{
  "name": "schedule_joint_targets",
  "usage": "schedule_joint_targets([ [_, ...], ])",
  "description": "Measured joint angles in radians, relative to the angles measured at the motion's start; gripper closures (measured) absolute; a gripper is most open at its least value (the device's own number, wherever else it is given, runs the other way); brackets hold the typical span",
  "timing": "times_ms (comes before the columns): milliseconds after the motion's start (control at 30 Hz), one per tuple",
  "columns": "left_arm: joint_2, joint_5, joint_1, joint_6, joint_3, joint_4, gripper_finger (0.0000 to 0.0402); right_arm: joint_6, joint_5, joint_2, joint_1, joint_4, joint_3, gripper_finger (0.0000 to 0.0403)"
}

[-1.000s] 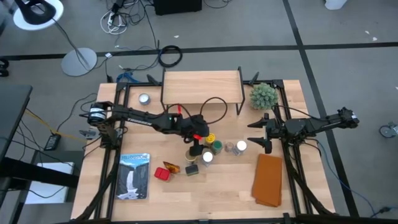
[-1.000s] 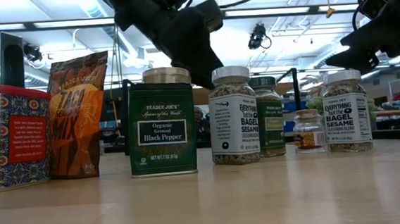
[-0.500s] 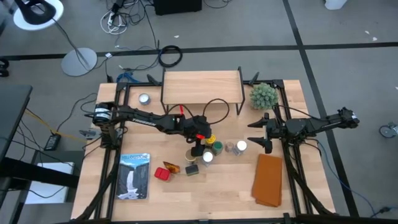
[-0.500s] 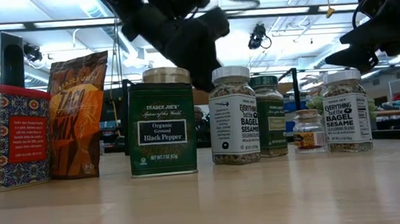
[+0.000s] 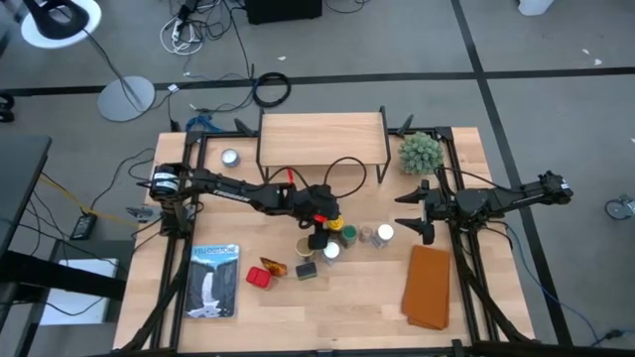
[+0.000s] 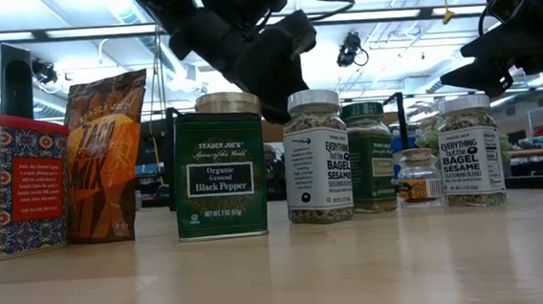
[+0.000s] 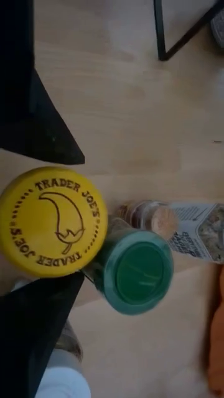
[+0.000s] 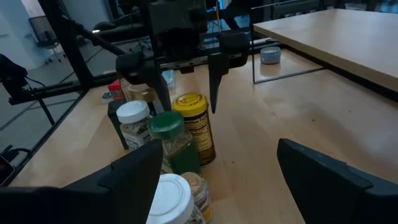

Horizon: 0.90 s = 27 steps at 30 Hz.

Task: Shelf spices
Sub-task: Put the yellow bottle seasoning on the shelf

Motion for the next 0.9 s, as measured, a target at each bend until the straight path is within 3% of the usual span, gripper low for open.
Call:
schedule_joint_targets([
  [200, -0.004, -0.003, 0.0, -0.006, 0.002, -0.031, 0.0182, 0.0, 0.0, 0.0, 0.0, 0.0, 0.0, 0.0085],
  [400, -0.004, -0.007, 0.001, -0.068, 0.037, -0.1, 0.0174, 0.0, 0.0, 0.0, 0.0, 0.0, 0.0, 0.0085],
  [733, -0.002, -0.014, 0.0, -0.012, 0.296, -0.469, 0.0174, 0.0, 0.0, 0.0, 0.0, 0.0, 0.0, 0.0085],
  [900, -0.004, -0.079, 0.001, 0.019, 0.423, -0.616, 0.0175, 0.0, 0.0, 0.0, 0.0, 0.0, 0.0, 0.0085],
])
